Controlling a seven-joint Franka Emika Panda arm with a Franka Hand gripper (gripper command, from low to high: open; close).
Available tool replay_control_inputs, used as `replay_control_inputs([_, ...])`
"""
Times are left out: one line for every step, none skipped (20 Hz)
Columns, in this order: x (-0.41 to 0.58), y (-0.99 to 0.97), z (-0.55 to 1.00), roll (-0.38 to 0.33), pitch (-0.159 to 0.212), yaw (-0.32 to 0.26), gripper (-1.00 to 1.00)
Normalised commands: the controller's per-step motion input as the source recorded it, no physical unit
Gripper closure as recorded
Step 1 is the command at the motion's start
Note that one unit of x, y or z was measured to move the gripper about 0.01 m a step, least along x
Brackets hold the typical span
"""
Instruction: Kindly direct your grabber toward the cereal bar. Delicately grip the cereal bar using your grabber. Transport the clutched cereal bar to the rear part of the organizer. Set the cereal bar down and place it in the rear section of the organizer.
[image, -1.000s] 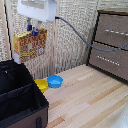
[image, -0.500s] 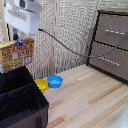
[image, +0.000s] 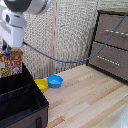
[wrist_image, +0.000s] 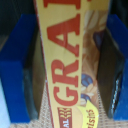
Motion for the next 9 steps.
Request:
replay_control_inputs([0.374, 0.25, -0.08, -0.004, 0.081, -0.024, -1.0])
replay_control_inputs([0.223, 0.14, 0.0, -0.005, 0.071, 0.0, -1.0])
replay_control_inputs([0.2, 0.17, 0.0, -0.035, 0.079, 0.007, -1.0])
replay_control_inputs([0.226, 0.07, 0.05, -0.03, 0.108, 0.031, -1.0])
replay_control_inputs([0.237, 0.01, 0.08, -0.009, 0.123, 0.005, -1.0])
replay_control_inputs([0.226, 0.0, 0.08, 0.0, 0.081, 0.017, -1.0])
replay_control_inputs([0.171, -0.17, 0.05, 0.0, 0.009, 0.0, -1.0])
replay_control_inputs([0.2, -0.17, 0.02, 0.018, 0.008, -0.008, -1.0])
replay_control_inputs([0.246, -0.16, 0.1, 0.041, 0.058, -0.017, -1.0])
